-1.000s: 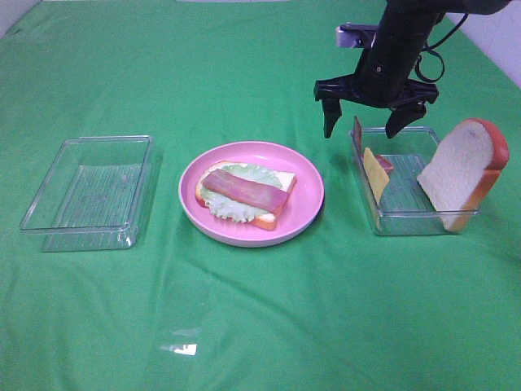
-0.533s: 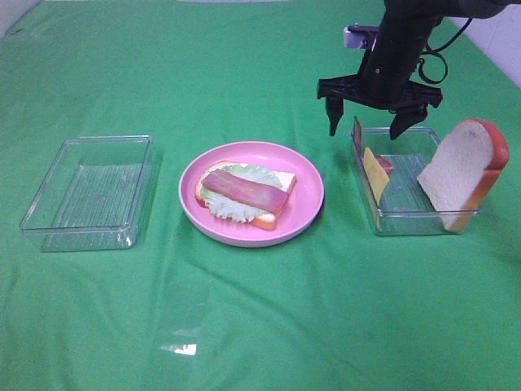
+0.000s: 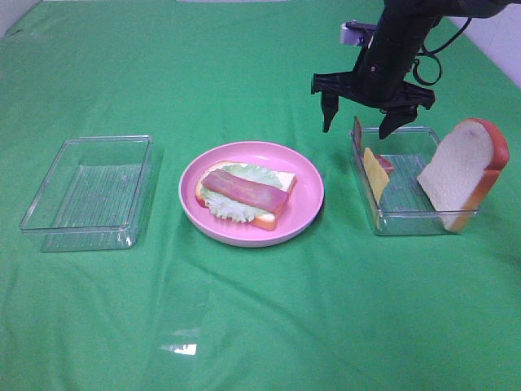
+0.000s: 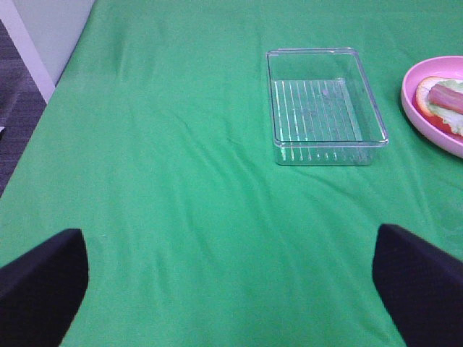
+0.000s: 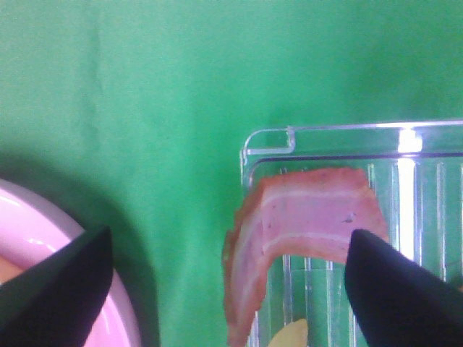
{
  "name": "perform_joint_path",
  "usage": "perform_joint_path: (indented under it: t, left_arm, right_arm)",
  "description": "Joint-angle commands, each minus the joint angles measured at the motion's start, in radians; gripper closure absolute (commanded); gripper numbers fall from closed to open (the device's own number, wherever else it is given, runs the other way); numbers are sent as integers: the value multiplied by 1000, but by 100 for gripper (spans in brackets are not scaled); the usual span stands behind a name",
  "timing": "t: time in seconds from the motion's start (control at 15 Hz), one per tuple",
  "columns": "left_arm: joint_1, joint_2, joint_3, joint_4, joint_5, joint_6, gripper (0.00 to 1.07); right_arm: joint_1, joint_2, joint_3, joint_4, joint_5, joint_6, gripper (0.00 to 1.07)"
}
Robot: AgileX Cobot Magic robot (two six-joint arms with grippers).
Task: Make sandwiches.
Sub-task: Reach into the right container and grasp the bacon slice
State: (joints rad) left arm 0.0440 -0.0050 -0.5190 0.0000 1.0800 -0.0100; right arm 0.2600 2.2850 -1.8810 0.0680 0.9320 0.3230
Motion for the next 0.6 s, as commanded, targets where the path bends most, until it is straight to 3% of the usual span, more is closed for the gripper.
perform_joint_path:
  t: [0.07,0.33,0.6]
  left_arm:
    - [1,-15,1,0,-7,1,6]
    - [1,-15,1,0,-7,1,6]
    - [1,-15,1,0,-7,1,6]
  right_arm:
    - [-1,7,-5,-4,-7,-13,22]
    - [-1,20,-5,-4,2,-13,28]
    - [-1,22,-5,-32,-7,-1,67]
